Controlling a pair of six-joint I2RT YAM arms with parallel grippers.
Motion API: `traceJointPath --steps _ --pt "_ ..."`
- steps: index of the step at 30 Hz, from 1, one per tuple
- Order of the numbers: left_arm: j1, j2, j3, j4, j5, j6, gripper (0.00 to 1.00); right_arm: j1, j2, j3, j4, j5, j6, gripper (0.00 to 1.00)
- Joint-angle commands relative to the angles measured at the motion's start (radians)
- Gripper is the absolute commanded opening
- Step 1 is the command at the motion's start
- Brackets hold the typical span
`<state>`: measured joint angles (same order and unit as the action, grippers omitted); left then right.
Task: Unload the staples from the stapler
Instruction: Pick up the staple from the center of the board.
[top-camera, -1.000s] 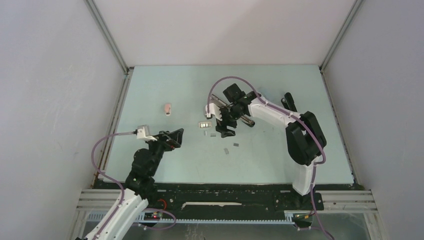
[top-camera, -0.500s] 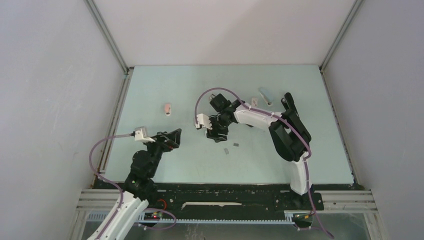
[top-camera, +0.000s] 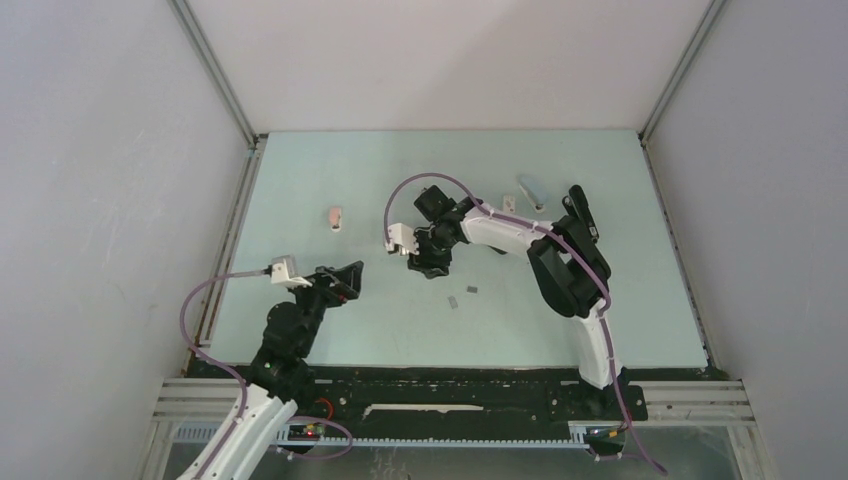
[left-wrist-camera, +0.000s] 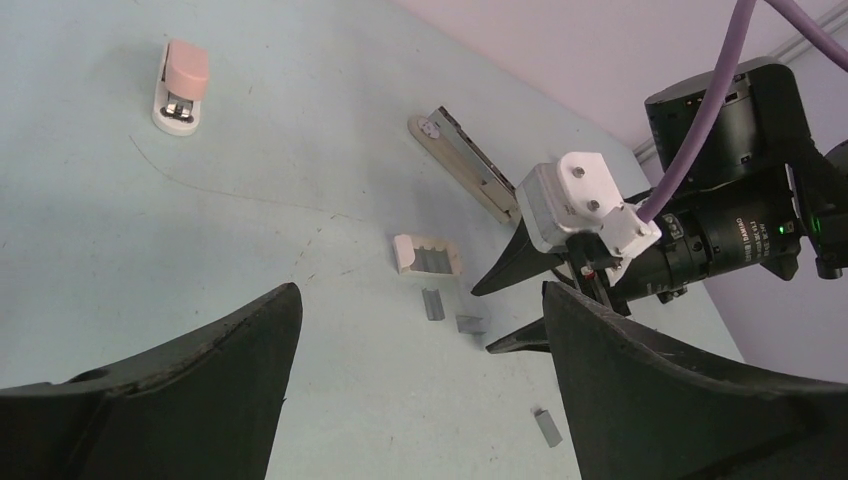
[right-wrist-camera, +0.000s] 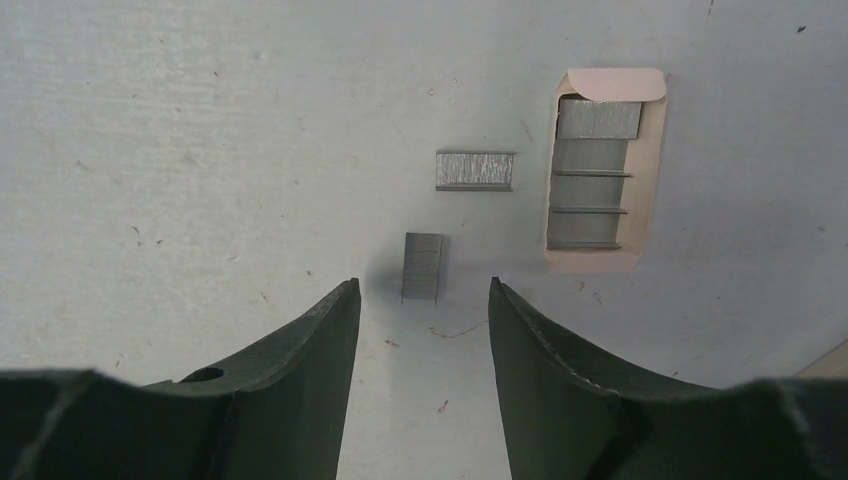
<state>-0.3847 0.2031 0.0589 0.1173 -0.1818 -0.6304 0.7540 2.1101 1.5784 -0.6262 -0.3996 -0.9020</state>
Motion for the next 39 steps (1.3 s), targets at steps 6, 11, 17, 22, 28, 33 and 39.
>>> traceJointPath --steps 6,11,17,22,28,33,39 --pt "0.004 -0.028 -0.019 -0.003 -0.017 -0.015 0.95 0.005 0.044 0.051 -0.010 0.028 0.032 0.52" --pt "0.004 -0.049 -0.022 -0.018 -0.018 -0.018 0.95 0.006 0.051 0.046 -0.015 0.029 0.032 0.45" --pt "0.004 -0.069 -0.021 -0.033 -0.015 -0.022 0.95 0.005 0.057 0.046 -0.028 0.021 0.042 0.33" --pt "0.004 -0.080 -0.015 -0.039 0.015 -0.022 0.95 -0.009 0.052 0.044 -0.034 0.008 0.066 0.25" --pt "0.004 -0.079 -0.023 0.002 0.075 -0.025 0.95 -0.026 0.027 0.019 -0.029 -0.022 0.099 0.19" --pt "0.004 -0.051 -0.052 0.139 0.169 -0.059 0.95 -0.039 -0.015 -0.006 -0.022 -0.074 0.126 0.18" --pt "0.004 0.041 -0.099 0.343 0.292 -0.114 0.95 -0.069 -0.087 -0.048 -0.012 -0.174 0.172 0.18"
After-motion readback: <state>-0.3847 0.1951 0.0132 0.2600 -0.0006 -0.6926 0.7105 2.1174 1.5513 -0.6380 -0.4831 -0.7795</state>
